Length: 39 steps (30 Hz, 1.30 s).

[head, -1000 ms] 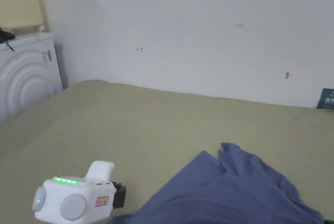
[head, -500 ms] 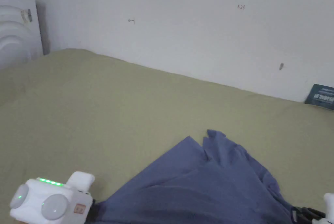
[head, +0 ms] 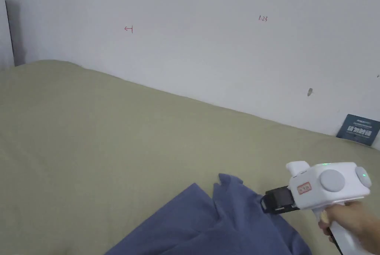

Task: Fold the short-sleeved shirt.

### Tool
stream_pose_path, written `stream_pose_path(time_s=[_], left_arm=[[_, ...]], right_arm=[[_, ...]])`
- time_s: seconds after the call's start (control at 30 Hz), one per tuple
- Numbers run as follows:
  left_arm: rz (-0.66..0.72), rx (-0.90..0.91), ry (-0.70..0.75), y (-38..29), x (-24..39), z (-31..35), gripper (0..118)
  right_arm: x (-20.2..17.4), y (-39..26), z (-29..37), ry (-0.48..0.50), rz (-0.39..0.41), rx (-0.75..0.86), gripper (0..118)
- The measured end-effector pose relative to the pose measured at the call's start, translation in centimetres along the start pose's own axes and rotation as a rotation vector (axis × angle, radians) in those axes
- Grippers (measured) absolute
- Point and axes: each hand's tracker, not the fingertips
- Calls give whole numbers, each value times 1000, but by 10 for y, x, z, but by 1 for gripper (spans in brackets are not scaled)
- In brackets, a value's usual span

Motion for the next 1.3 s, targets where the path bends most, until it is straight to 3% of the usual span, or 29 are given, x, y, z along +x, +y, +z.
stream_pose_path(time_s=[0.07,0.1,0.13,0.27,0.3,0.33,0.37,0.4,0.43,0.63,0.77,1.0,1.3], left_arm=[[-7,-3,3,3,-2,-2,5],[-13,-1,9,3,0,-2,5],[-16,-6,15,4,2,-2,5],[-3,-25,19,11,-1,-5,5],[-8,-20,18,10,0,-5,5],[-9,-20,15,10,-6,-7,5],[-5,-18,11,10,-7,-8,5],[9,-16,5,10,-8,-8,5],[26,-13,-3,10,-10,-8,5],[75,25,-17,9,-17,5,5],[91,150,-50,27,-16,43,5],[25,379,-30,111,-10,113,5],[-64,550,67,250,9,168,5]], right_arm=[[4,15,-28,-39,57,-23,117],[4,17,-41,-64,68,8,110],[8,21,-52,-52,56,3,101],[16,22,-82,-18,-22,-117,99],[15,21,-84,-9,-48,-137,88],[17,18,-79,78,-149,-128,66],[16,17,-74,32,-183,-99,56],[15,18,-68,-8,-169,-70,12],[14,15,-60,1,-125,-36,2],[2,5,14,-1,-165,128,2],[0,4,100,-9,-124,297,2],[-4,-4,251,-92,-143,571,2],[40,22,353,-226,-209,785,2]])
